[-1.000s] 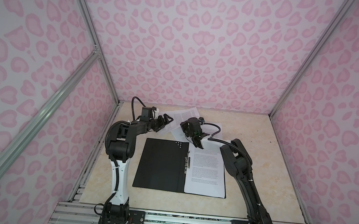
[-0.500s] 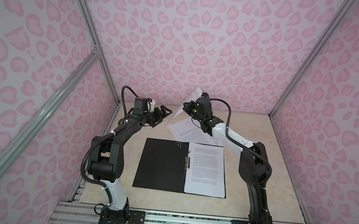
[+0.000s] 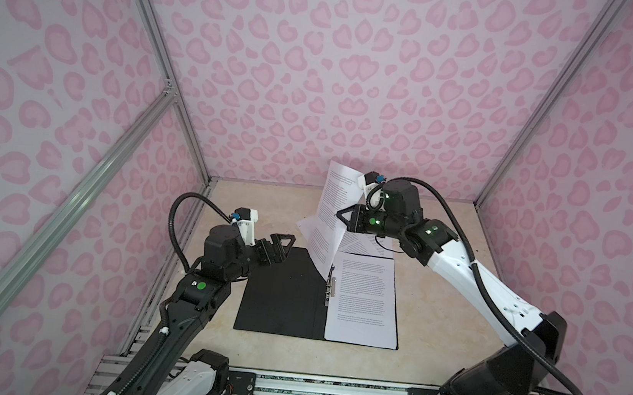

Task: Put the files into the folder
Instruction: 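Carry the sheet over the folder with the right gripper while the left withdraws, then lay the sheet on the stack with the right gripper while the left nears the clip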

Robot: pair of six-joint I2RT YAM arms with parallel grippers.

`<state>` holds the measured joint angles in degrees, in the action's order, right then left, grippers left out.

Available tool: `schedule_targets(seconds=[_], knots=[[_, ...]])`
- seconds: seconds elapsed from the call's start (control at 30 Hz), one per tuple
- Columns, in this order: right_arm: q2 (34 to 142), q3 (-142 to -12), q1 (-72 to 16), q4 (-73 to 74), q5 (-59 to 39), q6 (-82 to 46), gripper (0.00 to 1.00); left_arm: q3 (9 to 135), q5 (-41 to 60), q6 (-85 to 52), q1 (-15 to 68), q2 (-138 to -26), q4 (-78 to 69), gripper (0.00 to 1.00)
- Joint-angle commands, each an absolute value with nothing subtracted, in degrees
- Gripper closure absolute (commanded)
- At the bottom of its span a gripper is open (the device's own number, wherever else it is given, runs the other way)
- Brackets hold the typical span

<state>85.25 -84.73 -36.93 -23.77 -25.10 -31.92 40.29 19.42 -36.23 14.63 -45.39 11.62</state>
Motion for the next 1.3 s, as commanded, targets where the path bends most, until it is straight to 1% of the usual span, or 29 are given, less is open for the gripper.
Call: schedule_targets(seconds=[0.0, 0.1, 0.17, 0.27, 0.33, 0.4, 0.5, 0.63, 0.7, 0.97, 1.0, 1.27], knots=[[77.77, -75.29, -36.96, -28.99, -29.16, -29.39, 1.0, 34.94, 18.58, -34.11, 15.19, -38.74, 5.11, 0.01], [70.07, -64.73, -37.18, -23.92, -32.78, -33.43, 1.0, 29.21, 19.2, -34.31, 15.8, -33.49, -0.35, 0.03], [66.13, -59.66, -37.18, -22.8, -31.69, -34.19, 1.0, 26.2, 19.6, -34.37, 15.74, -31.71, -2.81, 0.03], [64.6, -56.98, -34.42, -30.67, -27.04, -29.43, 1.0, 22.59, 20.92, -35.02, 15.83, -30.6, -6.86, 0.03], [66.47, -56.6, -31.08, -37.14, -22.5, -25.43, 1.0, 19.69, 21.17, -35.22, 15.82, -30.77, -9.75, 0.03], [68.55, -56.0, -28.59, -39.93, -18.05, -23.01, 1.0, 18.9, 20.94, -35.85, 15.85, -31.85, -10.11, 0.03], [74.0, -56.66, -28.62, -43.29, -4.52, -21.41, 1.0, 19.37, 23.6, -36.11, 16.0, -34.52, -10.54, 0.03], [83.18, -58.59, -28.3, -45.31, 4.27, -19.43, 1.0, 19.72, 23.85, -35.79, 16.16, -35.75, -10.53, 0.03], [85.55, -58.89, -28.07, -44.67, 6.06, -18.34, 1.0, 19.42, 23.63, -35.77, 16.08, -35.82, -10.55, 0.03], [88.59, -62.76, -28.03, -42.51, 3.08, -13.79, 1.0, 19.54, 24.79, -35.86, 16.39, -36.89, -10.55, 0.03], [88.93, -63.21, -28.03, -42.26, 1.79, -13.13, 1.0, 19.64, 25.27, -35.78, 16.5, -37.27, -12.27, 0.03], [90.44, -63.58, -28.16, -40.29, -2.86, -9.28, 1.0, 20.37, 29.94, -35.86, 19.25, -43.16, -16.27, 0.03]])
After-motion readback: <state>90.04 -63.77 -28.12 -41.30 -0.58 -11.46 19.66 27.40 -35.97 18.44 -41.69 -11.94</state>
